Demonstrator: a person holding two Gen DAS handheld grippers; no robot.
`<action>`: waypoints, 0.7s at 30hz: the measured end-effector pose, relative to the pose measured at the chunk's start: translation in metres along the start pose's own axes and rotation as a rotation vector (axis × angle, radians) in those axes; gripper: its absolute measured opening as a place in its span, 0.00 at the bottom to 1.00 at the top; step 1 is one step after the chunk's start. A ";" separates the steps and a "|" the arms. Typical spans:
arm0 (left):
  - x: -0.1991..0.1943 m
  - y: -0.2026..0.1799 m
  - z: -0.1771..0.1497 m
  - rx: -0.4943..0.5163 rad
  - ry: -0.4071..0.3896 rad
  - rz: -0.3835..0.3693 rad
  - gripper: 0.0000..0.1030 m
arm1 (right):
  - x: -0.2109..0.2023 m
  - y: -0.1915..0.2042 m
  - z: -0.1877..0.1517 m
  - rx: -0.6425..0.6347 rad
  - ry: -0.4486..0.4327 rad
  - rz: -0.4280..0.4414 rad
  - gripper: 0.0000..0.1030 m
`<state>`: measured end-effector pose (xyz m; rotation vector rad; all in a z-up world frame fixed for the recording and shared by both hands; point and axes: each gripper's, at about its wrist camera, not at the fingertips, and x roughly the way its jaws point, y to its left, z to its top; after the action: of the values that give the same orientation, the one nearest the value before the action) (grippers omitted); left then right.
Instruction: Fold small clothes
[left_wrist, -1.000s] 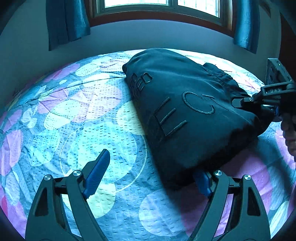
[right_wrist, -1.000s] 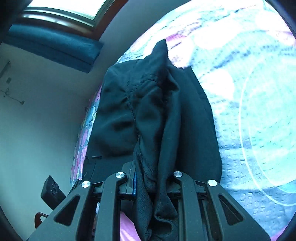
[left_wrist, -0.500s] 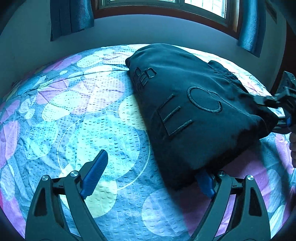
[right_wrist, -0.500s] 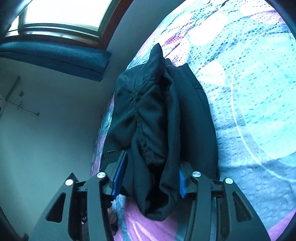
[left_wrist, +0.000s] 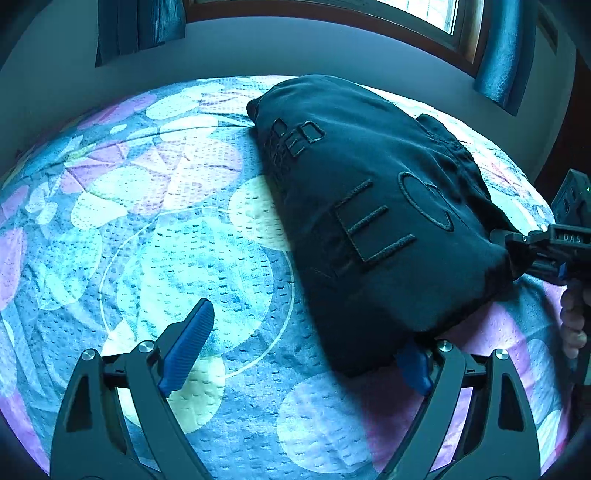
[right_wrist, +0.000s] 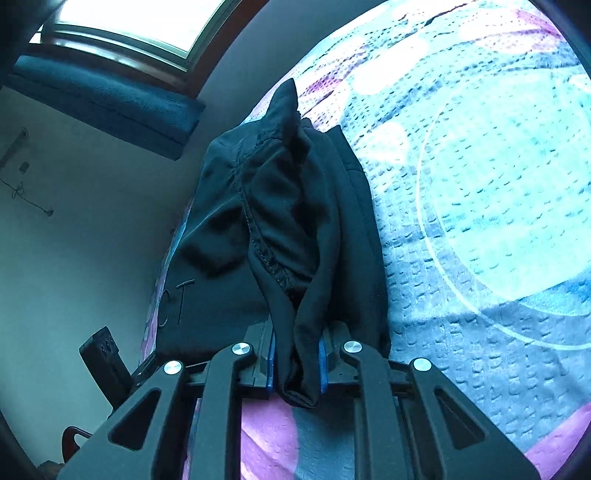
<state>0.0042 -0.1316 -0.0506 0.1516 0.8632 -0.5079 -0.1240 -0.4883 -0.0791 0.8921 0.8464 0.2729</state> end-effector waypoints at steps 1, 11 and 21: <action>0.001 0.001 0.000 -0.006 0.003 -0.005 0.88 | 0.000 -0.002 -0.001 0.005 -0.004 0.008 0.15; 0.003 0.004 0.000 -0.016 0.011 -0.015 0.90 | -0.003 -0.015 -0.007 0.029 -0.029 0.078 0.14; 0.011 0.010 0.000 -0.046 0.045 -0.049 0.91 | -0.006 -0.022 -0.011 0.030 -0.040 0.101 0.14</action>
<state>0.0149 -0.1268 -0.0594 0.1002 0.9242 -0.5315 -0.1386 -0.4991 -0.0971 0.9669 0.7710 0.3297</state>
